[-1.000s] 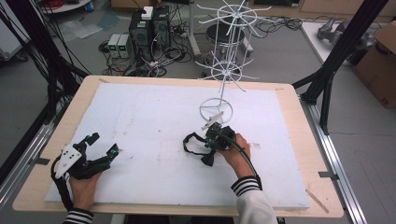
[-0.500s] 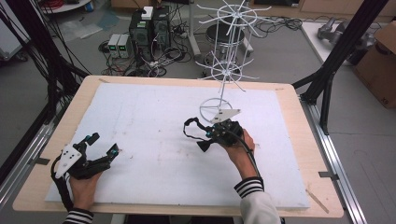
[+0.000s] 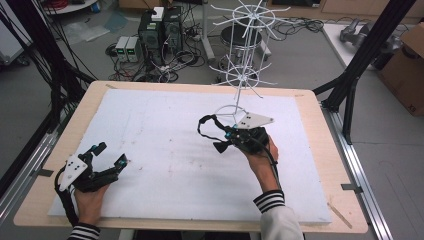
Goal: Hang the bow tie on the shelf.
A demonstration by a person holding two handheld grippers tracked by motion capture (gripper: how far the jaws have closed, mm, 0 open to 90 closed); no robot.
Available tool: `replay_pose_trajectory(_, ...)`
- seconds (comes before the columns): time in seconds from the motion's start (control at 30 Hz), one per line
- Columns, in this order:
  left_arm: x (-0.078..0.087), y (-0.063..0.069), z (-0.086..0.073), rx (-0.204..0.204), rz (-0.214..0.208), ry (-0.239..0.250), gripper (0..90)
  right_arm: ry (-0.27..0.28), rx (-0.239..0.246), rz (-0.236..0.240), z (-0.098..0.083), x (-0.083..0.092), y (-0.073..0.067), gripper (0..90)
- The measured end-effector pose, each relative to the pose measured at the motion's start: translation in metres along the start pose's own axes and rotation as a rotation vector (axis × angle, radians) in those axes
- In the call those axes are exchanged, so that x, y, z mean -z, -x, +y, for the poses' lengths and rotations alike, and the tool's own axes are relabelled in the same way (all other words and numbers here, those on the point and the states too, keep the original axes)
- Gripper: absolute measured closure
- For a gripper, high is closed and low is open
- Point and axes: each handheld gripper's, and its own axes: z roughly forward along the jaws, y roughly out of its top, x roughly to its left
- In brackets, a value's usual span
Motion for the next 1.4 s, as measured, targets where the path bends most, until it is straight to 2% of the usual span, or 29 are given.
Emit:
replay_pose_trajectory(0.17, 0.0, 0.0, 0.0, -0.001, 0.0, 0.0, 16.3, 0.062, -0.024, -0.023, 0.0, 0.009, 0.005, 85.7)
replay_pose_trajectory(0.37, 0.0, 0.0, 0.0, 0.0, 0.001, -0.002, 16.3, 0.101, -0.036, -0.049, 0.002, 0.019, 0.007, 85.8)
replay_pose_trajectory(0.4, 0.0, 0.0, 0.0, 0.0, 0.001, -0.002, 16.3, 0.117, -0.028, -0.066, 0.003, 0.02, 0.008, 85.8)
replay_pose_trajectory(0.53, 0.0, 0.0, 0.0, 0.0, 0.002, -0.002, 16.3, 0.131, -0.041, -0.077, 0.003, 0.023, 0.008, 85.8)
replay_pose_trajectory(0.67, 0.0, 0.0, 0.0, 0.0, 0.002, -0.002, 16.3, 0.168, -0.071, -0.093, 0.005, 0.028, 0.01, 85.8)
replay_pose_trajectory(0.73, 0.0, 0.0, 0.0, 0.001, 0.002, -0.001, 16.3, 0.214, -0.093, -0.117, 0.006, 0.033, 0.012, 85.8)
replay_pose_trajectory(0.8, 0.0, 0.0, 0.0, 0.0, 0.002, -0.002, 16.3, 0.231, -0.102, -0.12, 0.006, 0.034, 0.012, 85.8)
replay_pose_trajectory(0.97, 0.0, 0.0, 0.0, -0.001, 0.002, -0.002, 16.3, 0.289, -0.155, -0.164, 0.006, 0.039, 0.015, 85.7)
replay_pose_trajectory(1.0, 0.0, 0.0, 0.0, 0.0, 0.001, -0.001, 16.3, 0.307, -0.165, -0.19, 0.005, 0.04, 0.016, 85.8)
replay_pose_trajectory(1.03, 0.0, 0.0, 0.0, -0.001, 0.002, -0.002, 16.3, 0.307, -0.165, -0.19, 0.005, 0.04, 0.016, 85.8)
replay_pose_trajectory(1.13, 0.0, 0.0, 0.0, -0.001, 0.002, -0.002, 16.3, 0.34, -0.215, -0.219, 0.004, 0.042, 0.018, 85.7)
replay_pose_trajectory(1.4, 0.0, 0.0, 0.0, 0.001, 0.001, 0.0, 16.3, 0.345, -0.245, -0.24, 0.003, 0.037, 0.021, 85.8)
